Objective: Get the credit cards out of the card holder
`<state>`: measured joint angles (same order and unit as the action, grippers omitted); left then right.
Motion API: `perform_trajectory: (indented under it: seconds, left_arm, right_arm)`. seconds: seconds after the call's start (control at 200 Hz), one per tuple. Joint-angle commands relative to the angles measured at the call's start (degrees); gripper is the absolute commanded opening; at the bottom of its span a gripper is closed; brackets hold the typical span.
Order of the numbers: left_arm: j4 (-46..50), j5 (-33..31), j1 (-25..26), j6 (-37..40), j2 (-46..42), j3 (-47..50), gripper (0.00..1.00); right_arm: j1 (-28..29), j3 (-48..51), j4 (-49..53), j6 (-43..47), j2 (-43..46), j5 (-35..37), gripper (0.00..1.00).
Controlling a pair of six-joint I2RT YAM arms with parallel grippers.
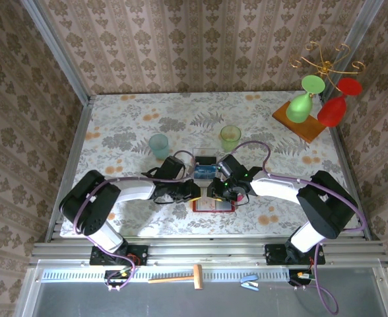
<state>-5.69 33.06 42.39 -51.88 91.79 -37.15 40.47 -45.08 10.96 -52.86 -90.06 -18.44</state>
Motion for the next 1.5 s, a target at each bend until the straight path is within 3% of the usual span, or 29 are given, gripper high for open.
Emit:
perform_trajectory:
  seconds: [0.0, 1.02, 1.495]
  left_arm:
    - [-0.3, 0.5, 0.1, -0.1, 0.4, 1.1, 0.15]
    - [0.8, -0.3, -1.1, 1.4, 0.3, 2.8, 0.14]
    - [0.5, -0.5, -1.2, 1.3, -0.1, 3.7, 0.14]
  right_arm:
    - [0.3, -0.4, 0.7, -0.3, -0.6, -0.4, 0.29]
    - [0.3, -0.6, -2.6, -0.8, -4.2, -3.7, 0.29]
    - [0.3, -3.3, 6.3, 2.7, -1.8, 2.6, 0.29]
